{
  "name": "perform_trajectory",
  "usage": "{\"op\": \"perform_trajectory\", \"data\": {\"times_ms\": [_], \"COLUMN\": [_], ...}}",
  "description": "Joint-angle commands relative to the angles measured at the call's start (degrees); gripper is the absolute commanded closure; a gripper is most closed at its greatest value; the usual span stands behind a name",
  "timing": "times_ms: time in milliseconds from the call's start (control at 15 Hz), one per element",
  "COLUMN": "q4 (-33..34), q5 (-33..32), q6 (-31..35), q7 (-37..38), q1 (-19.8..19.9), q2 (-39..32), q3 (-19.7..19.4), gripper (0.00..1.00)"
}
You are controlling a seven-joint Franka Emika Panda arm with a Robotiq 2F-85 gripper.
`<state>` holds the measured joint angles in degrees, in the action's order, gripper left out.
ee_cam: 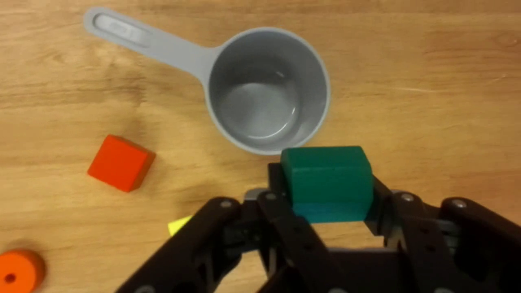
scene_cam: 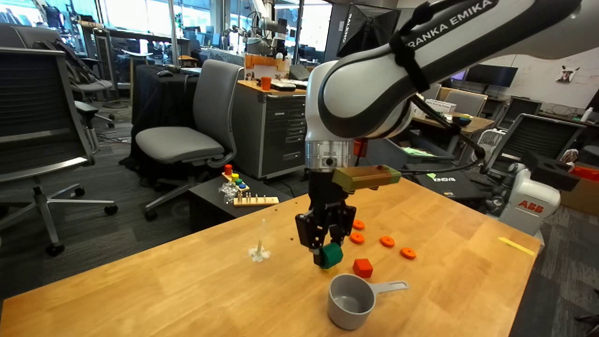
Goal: Place the green block, yellow block and then the orange block in the grey measuring cup
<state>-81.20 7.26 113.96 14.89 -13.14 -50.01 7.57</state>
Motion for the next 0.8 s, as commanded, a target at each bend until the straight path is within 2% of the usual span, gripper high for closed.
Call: {"op": "perform_trajectory", "data": {"times_ms": [0,333,600,667,733], "q4": [-7.4,-13.5,-18.6,-19.6,-20.7], "q5": [5.2,10.8,12.1,11.0,10.3], "q6": [2.5,2.5,4.7,5.1,6.1], "q7": [-1.5,0.3,0.4,0.4,0.2], "q1": [1.7,2.5,2.5,2.1,1.8], "q2": [3.9,7.0,10.4,11.0,11.7], "q3": [2.0,1.7,1.1,0.5,0.2], "gripper": [0.81,0.81,0.81,0.31,0.3]}}
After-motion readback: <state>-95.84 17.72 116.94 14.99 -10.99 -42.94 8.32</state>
